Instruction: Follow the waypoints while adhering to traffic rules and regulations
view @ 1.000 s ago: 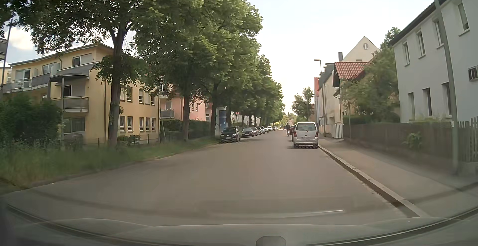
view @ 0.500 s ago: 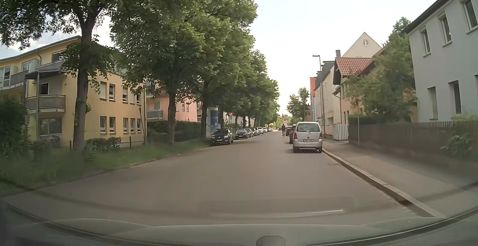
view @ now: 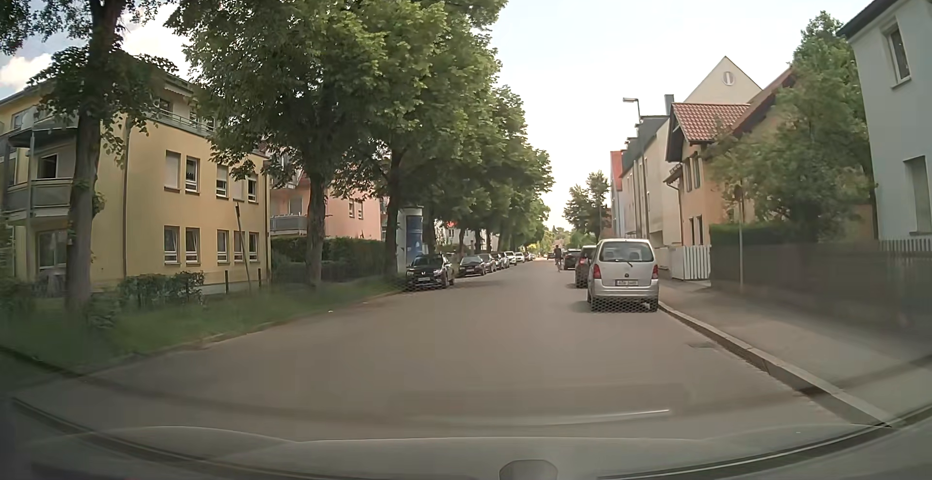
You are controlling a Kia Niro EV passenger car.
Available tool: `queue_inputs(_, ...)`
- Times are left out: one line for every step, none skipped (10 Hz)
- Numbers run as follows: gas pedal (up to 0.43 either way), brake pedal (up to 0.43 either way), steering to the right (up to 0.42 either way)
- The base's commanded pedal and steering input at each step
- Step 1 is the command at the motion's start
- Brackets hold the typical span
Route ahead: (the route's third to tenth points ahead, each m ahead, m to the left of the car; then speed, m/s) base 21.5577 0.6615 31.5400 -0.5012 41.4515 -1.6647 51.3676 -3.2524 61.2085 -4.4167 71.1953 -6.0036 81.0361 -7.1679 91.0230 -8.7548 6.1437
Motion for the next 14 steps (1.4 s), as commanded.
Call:
queue_inputs(0.26,0.0,-0.015)
queue_inputs(0.248,0.0,-0.005)
queue_inputs(0.24,0.0,0.001)
queue_inputs(0.24,0.0,0.003)
queue_inputs(0.209,0.0,0.006)
queue_inputs(0.15,0.0,0.015)
queue_inputs(0.15,0.0,0.021)
queue_inputs(0.15,0.0,0.028)
queue_inputs(0.15,0.0,0.033)
queue_inputs(0.15,0.0,0.036)
queue_inputs(0.15,0.0,0.037)
queue_inputs(0.15,0.0,0.039)
queue_inputs(0.138,0.0,0.041)
queue_inputs(0.118,0.0,0.041)
